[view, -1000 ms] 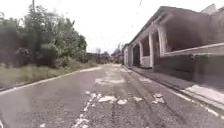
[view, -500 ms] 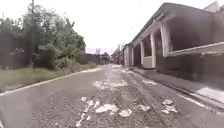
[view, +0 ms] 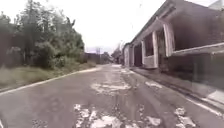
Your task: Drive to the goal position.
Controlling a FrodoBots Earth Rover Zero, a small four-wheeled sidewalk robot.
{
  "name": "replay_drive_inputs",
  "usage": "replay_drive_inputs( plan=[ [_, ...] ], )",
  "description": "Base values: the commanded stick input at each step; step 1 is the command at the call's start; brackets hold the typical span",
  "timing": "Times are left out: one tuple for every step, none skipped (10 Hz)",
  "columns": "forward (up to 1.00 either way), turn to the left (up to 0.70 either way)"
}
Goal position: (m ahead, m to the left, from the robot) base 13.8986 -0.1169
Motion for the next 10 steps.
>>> replay_drive_inputs(
  plan=[
    [0.7, 0.0],
    [0.7, 0.0],
    [0.7, 0.0],
    [0.7, 0.0],
    [0.7, 0.0],
    [0.7, 0.0],
    [0.7, 0.0],
    [0.7, 0.0],
    [0.7, 0.0],
    [0.7, 0.0]
  ],
)
